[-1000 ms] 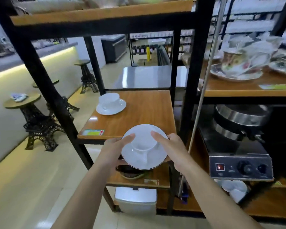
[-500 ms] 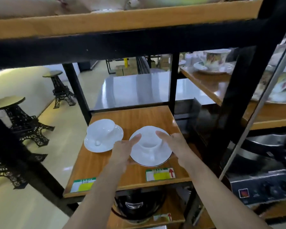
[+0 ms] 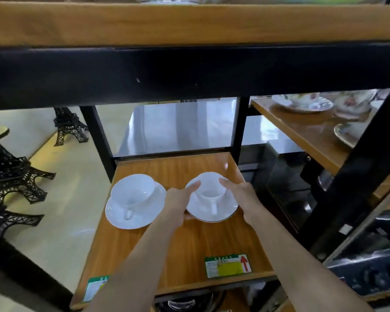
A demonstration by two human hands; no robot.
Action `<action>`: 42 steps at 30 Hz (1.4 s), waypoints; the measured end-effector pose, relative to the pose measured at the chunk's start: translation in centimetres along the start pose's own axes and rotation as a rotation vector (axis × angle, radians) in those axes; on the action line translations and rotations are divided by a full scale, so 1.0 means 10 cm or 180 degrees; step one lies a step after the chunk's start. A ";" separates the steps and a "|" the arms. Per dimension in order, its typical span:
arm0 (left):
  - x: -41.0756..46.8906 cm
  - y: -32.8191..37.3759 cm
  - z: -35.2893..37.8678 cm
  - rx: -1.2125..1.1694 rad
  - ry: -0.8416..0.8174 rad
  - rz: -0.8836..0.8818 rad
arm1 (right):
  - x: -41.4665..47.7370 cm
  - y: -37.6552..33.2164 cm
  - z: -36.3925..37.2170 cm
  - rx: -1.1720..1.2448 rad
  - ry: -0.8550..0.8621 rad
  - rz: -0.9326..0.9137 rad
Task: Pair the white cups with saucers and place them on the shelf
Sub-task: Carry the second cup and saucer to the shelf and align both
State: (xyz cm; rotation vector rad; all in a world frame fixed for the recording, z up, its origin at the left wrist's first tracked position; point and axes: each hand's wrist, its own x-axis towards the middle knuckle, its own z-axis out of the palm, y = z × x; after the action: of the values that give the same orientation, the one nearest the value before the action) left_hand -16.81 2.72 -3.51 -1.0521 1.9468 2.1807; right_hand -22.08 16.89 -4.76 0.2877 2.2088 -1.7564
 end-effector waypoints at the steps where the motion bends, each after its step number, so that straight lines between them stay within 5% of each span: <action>1: 0.03 0.01 0.01 -0.0007 -0.0007 -0.0027 | 0.03 0.00 0.01 0.0001 0.0016 -0.0016; 15: 0.21 0.04 0.12 0.0283 0.0204 -0.0049 | 0.30 0.03 0.04 -0.0260 0.0015 -0.0063; 26: 0.21 0.09 -0.03 0.1717 0.0297 0.0378 | 0.32 0.03 -0.01 -0.0917 -0.0184 -0.0049; 29: -0.01 0.20 -0.26 0.1892 0.0413 0.0995 | 0.26 -0.06 -0.01 -0.1791 0.0632 -0.0622; 32: -0.25 0.35 -0.58 0.1108 0.0563 0.1987 | 0.08 -0.22 0.08 -0.1649 0.0949 -0.1365; 37: -0.28 0.34 -1.18 -0.0178 0.1386 0.2081 | -0.45 -0.36 0.51 -0.0541 0.0105 -0.2067; 42: -0.14 0.07 -1.47 -0.0515 0.1292 0.1394 | -0.72 -0.31 0.92 -0.0139 -0.1167 -0.1209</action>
State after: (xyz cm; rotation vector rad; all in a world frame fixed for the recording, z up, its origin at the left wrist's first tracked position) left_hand -9.32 -9.99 -1.99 -1.2791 2.3992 2.5437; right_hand -15.40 7.41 -1.28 -0.4593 2.1193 -1.7605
